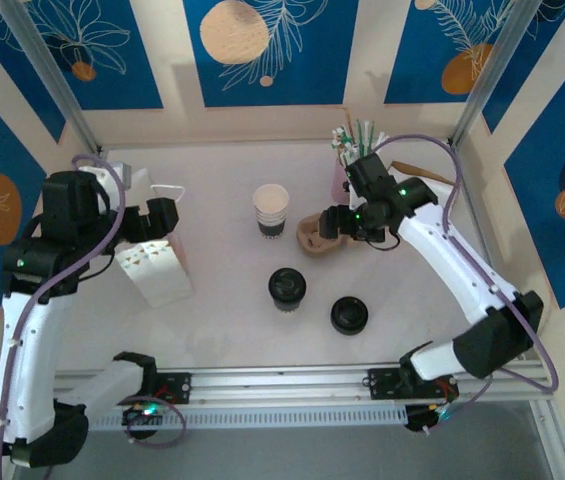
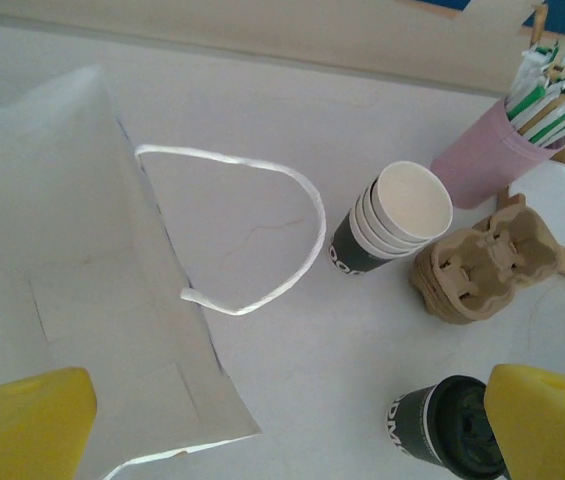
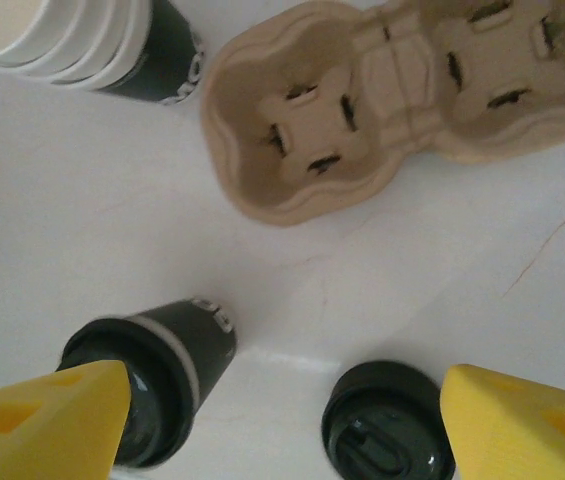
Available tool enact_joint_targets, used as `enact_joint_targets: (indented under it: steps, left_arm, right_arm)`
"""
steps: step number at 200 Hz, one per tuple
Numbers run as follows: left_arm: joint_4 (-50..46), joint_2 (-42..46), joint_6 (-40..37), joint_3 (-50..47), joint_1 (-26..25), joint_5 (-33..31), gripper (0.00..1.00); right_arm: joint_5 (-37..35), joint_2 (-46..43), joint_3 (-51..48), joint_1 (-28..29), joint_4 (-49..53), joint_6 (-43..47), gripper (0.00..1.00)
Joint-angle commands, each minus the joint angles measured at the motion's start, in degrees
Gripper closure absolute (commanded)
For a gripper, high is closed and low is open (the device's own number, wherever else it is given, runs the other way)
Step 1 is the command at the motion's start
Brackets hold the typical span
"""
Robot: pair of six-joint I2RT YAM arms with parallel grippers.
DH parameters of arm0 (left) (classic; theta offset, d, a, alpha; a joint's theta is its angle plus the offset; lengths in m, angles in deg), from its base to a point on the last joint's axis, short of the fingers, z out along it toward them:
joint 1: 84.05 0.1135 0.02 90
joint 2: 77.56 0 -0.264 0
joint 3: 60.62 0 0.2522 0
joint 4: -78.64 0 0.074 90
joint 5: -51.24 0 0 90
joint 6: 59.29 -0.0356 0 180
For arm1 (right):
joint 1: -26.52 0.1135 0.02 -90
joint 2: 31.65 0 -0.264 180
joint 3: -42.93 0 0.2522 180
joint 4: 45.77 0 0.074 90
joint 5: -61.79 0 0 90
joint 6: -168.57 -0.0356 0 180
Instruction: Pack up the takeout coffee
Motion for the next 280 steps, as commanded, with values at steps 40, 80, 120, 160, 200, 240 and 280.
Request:
enact_joint_targets:
  steps: [40,80,120,160,200,240,280]
  left_arm:
    - [2.4,-1.7,1.7,-2.5,0.1,4.3,0.0]
    - [2.6,-4.6,2.7,-0.9,-9.1,-0.3,0.0]
    - [2.3,-9.8,3.6,5.4,-22.4,-9.1,0.0]
    - [2.8,-14.7,4.2,8.8,-29.5,-11.3,0.0]
    - [5.7,-20.0,6.1,8.5,-34.8,-11.6,0.0]
    - [8.5,-24.2,7.4,6.4,-35.5,-8.7,0.0]
    - [10.6,-26.8,8.2,4.2,-35.7,-7.1,0.0]
  right_arm:
    - [1.2,12.4,1.9,-6.4,-3.8,15.7,0.2]
    - [5.0,17.9,5.2,-8.2,-3.1,19.7,0.22]
    - [5.7,20.8,6.9,-7.8,-4.5,20.8,0.27]
    - [1.2,23.5,9.3,-6.7,-4.1,21.8,0.38]
    - [-1.3,25.3,9.9,-5.1,-4.8,22.1,0.42]
    - [-3.9,27.5,11.3,-4.1,-4.1,22.5,0.42]
    - [-6.3,27.7,11.6,-4.2,-4.3,21.5,0.39]
